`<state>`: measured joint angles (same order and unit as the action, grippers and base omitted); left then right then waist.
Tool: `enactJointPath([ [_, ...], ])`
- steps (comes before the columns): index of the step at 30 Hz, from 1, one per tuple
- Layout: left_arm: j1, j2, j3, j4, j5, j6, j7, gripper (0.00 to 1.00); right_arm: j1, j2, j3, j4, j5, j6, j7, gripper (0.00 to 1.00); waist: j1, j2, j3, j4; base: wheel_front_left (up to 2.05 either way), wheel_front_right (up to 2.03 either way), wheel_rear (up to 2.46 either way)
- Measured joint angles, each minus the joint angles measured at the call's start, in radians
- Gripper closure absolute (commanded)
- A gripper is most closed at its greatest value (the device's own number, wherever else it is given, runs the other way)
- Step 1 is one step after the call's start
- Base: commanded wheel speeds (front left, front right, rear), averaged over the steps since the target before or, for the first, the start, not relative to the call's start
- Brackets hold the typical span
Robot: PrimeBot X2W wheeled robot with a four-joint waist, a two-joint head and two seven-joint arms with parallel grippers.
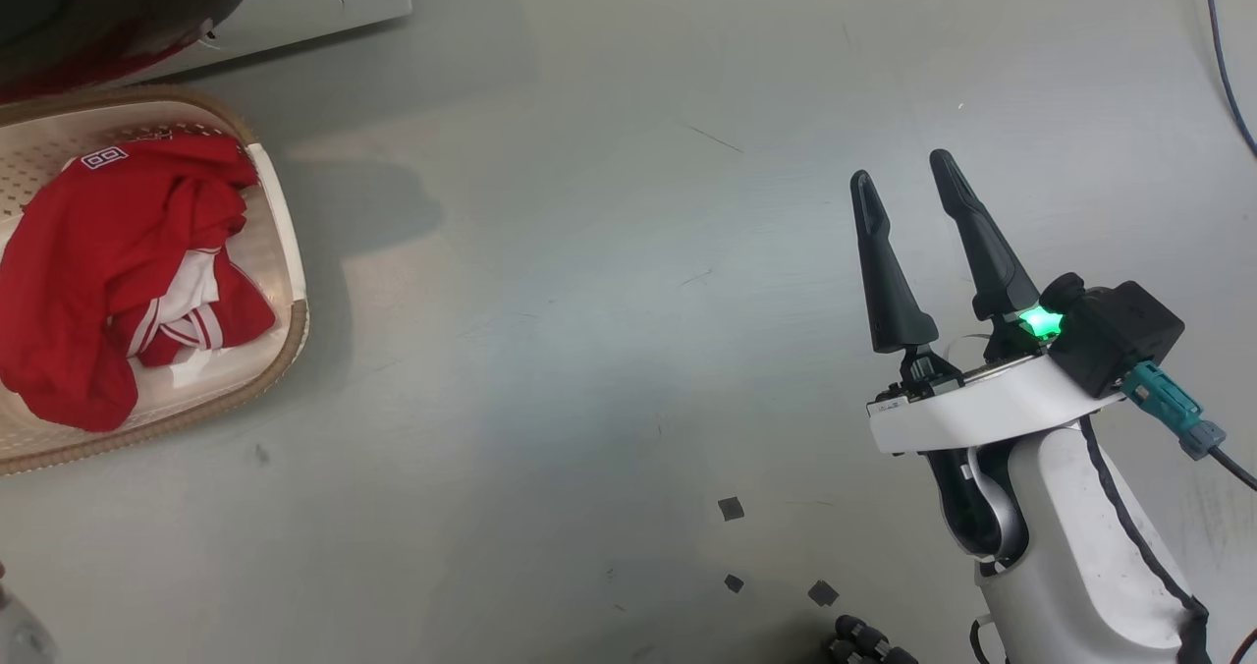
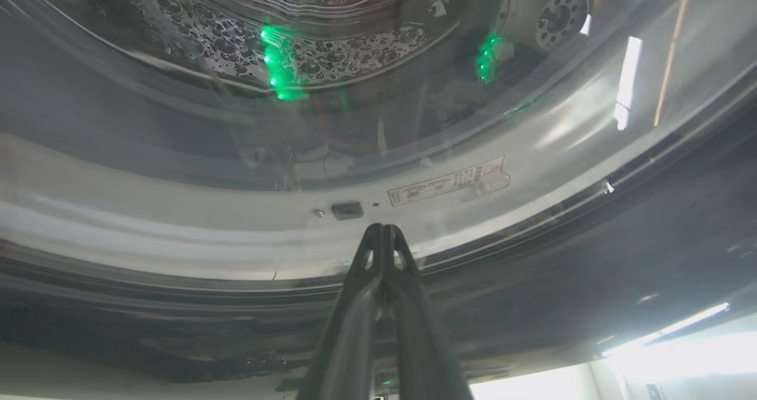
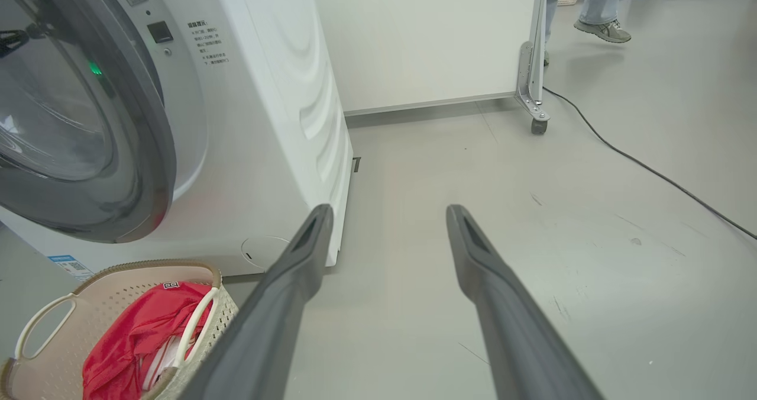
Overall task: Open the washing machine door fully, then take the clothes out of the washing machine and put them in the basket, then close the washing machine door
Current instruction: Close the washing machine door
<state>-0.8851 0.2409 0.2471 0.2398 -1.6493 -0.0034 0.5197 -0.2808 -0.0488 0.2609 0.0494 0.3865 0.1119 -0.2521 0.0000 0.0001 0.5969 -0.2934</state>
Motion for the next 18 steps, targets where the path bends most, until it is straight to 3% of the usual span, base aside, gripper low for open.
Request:
enactJointPath([
  [9, -0.057, -0.002, -0.01, 0.068, 0.049, -0.038, -0.061, 1.0, -0.01, 0.0, 0.004, 0.001, 0.0, 0.0, 0.0, 0.0, 0.0, 0.0, 0.012, -0.004, 0.0, 0.0, 0.0],
  [18, -0.056, -0.055, -0.019, 0.135, 0.034, -0.089, -0.063, 1.0, -0.018, 0.0, -0.019, 0.013, -0.006, -0.002, 0.0, 0.0, 0.0, 0.0, -0.013, 0.016, 0.0, 0.0, 0.0],
])
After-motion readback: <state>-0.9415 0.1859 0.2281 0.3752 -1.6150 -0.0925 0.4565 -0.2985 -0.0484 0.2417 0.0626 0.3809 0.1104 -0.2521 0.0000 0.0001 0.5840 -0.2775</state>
